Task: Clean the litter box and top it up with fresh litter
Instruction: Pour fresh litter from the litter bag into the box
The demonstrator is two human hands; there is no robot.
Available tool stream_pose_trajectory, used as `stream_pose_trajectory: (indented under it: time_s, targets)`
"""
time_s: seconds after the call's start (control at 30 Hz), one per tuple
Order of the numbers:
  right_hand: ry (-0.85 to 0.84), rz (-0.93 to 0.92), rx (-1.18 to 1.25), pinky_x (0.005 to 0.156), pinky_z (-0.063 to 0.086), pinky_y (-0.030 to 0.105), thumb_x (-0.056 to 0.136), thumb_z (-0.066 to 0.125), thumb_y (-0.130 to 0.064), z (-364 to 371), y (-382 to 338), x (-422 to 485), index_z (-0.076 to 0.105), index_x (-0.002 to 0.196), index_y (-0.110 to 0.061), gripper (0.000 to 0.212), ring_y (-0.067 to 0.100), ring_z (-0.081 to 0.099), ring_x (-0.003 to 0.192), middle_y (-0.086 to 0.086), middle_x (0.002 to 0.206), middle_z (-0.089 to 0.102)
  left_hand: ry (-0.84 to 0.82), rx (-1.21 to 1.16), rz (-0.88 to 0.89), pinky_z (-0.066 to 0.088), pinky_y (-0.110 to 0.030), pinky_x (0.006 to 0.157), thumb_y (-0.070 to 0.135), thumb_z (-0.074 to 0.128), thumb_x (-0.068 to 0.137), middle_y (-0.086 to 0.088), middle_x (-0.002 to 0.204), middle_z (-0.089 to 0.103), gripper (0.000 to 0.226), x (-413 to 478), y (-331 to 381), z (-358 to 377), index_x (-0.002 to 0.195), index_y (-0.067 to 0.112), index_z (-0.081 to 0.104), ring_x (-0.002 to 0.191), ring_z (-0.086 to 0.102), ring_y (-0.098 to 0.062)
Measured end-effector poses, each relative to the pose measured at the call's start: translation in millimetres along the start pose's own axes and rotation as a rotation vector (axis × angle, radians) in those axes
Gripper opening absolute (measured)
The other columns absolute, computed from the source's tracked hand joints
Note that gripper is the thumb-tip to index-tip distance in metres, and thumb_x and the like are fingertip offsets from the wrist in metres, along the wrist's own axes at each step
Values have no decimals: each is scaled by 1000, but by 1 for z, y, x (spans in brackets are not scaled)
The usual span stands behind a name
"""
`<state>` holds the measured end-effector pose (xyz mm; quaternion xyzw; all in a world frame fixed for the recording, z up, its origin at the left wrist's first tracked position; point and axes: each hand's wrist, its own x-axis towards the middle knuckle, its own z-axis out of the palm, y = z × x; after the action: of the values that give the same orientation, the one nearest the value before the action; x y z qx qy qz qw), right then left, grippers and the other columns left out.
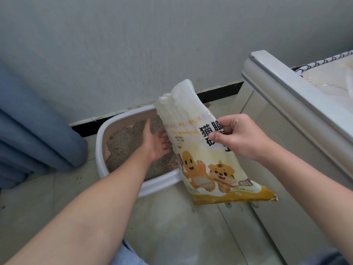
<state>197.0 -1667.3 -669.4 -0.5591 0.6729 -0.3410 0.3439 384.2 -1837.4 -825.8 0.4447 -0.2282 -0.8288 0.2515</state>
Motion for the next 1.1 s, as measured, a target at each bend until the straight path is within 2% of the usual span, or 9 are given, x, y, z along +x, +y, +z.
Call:
stream_pose_trajectory:
  time_s: [0.13, 0.2, 0.27, 0.33, 0.43, 0.63, 0.77, 0.9, 1.1]
  targets:
    - [20, -3, -23, 48, 39, 17, 92, 70, -18, -1, -1, 0, 76, 89, -19, 7, 4, 50, 48, -10, 65, 72, -31, 109, 11, 47, -51, 102, 85, 39, 82, -13, 119, 72, 81, 0, -3, 9, 122, 20, 66, 115, 65, -33]
    - [71, 6, -32, 47, 35, 8, 93, 68, -14, -1, -1, 2, 74, 90, -17, 8, -1, 51, 43, -15, 60, 68, -54, 226, 22, 49, -48, 102, 80, 50, 82, -8, 119, 73, 72, -3, -2, 14, 125, 24, 65, 114, 67, -30]
    - [124, 30, -32, 46, 35, 5, 93, 68, -12, -1, 0, 4, 74, 93, -15, 7, -5, 55, 45, -12, 70, 72, -70, 342, 38, 51, -44, 98, 66, 56, 89, -4, 118, 74, 54, -4, -4, 14, 124, 26, 65, 115, 66, -27]
    - [153, 68, -54, 46, 36, 5, 92, 69, -14, 0, 2, 8, 73, 93, -17, 6, -7, 56, 47, -9, 75, 73, -40, 414, 55, 54, -39, 90, 53, 60, 93, -4, 114, 75, 44, -3, -5, 11, 123, 21, 65, 112, 67, -26]
    - [163, 133, -116, 51, 40, 17, 91, 70, -18, 0, 8, 15, 72, 91, -19, 2, -5, 56, 48, -8, 77, 74, 73, 393, 110, 59, -42, 85, 40, 68, 93, -8, 107, 76, 43, -3, -5, 7, 124, 11, 64, 101, 73, -28]
    - [83, 270, -116, 52, 46, 27, 92, 64, -20, -3, 7, 21, 63, 101, -21, 10, 13, 57, 57, 1, 86, 74, 163, 382, 239, 62, -38, 76, 31, 64, 98, -6, 103, 76, 20, -10, -3, 12, 108, 14, 68, 92, 75, -24]
    - [28, 281, -60, 55, 46, 28, 88, 59, -16, -3, -1, 21, 62, 105, -24, 19, 12, 55, 55, 1, 83, 70, 162, 380, 277, 61, -38, 77, 28, 64, 98, -6, 106, 76, 15, -16, 3, 11, 107, 17, 68, 92, 75, -23]
    - [89, 170, -16, 48, 36, 17, 89, 55, -11, -2, -8, 20, 68, 100, -26, 23, 5, 43, 46, -11, 67, 63, 195, 410, 307, 61, -38, 78, 33, 55, 102, -4, 106, 75, 16, -22, 6, 11, 106, 21, 65, 93, 74, -23]
    - [138, 143, -72, 47, 33, 21, 92, 57, -18, -2, -4, 20, 69, 96, -23, 14, 4, 35, 42, -11, 59, 50, 221, 445, 372, 61, -38, 78, 30, 53, 103, -5, 105, 75, 18, -26, 9, 16, 108, 19, 67, 94, 73, -24]
